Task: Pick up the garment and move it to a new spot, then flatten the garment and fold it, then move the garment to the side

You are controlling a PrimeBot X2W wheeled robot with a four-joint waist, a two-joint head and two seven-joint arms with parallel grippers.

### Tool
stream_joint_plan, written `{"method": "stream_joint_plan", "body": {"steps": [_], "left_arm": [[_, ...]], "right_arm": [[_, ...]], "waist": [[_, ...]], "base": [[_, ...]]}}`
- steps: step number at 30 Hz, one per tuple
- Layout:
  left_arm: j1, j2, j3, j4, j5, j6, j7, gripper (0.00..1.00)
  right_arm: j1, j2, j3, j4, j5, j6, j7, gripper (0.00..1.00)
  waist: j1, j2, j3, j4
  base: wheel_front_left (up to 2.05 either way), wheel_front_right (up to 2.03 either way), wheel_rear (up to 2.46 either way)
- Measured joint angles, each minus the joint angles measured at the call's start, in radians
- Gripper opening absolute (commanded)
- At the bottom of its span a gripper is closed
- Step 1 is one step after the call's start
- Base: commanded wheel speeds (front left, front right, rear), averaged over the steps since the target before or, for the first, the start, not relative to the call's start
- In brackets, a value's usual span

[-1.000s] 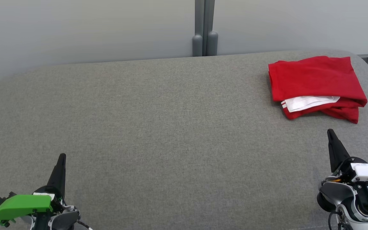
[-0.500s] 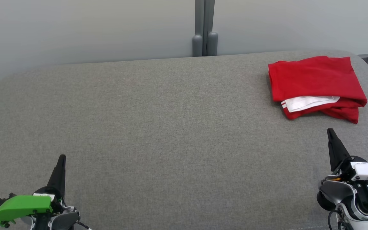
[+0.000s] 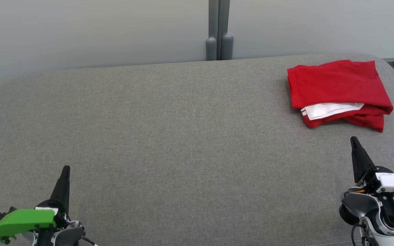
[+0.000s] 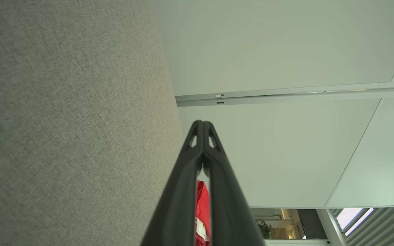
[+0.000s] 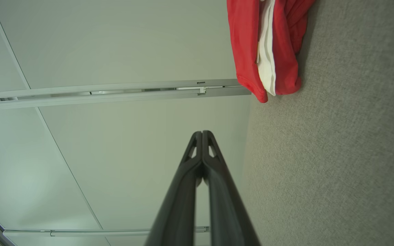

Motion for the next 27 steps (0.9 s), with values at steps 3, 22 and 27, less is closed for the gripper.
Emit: {"method": "stream_joint_plan", "body": {"steps": [3,22,27], "left_arm": [[0.0,0.0,0.001,0.001,0.0,-0.003,0.0,0.0],[-0.001,0.0,0.002,0.002,0.0,-0.003,0.0,0.0],[-0.001,0.0,0.002,0.002,0.0,-0.003,0.0,0.0]], "right_arm": [[0.0,0.0,0.0,0.001,0.0,0.0,0.0,0.0],[-0.001,0.0,-0.003,0.005,0.0,0.0,0.002,0.0],[-0.001,0.0,-0.004,0.006,0.0,0.0,0.003,0.0]], "waist": [[0.0,-0.0001,0.0,0.0],[0.0,0.0,0.0,0.0],[0.0,0.0,0.0,0.0]], "base": [[0.0,0.0,0.0],[0.0,0.0,0.0],[0.0,0.0,0.0]]}}
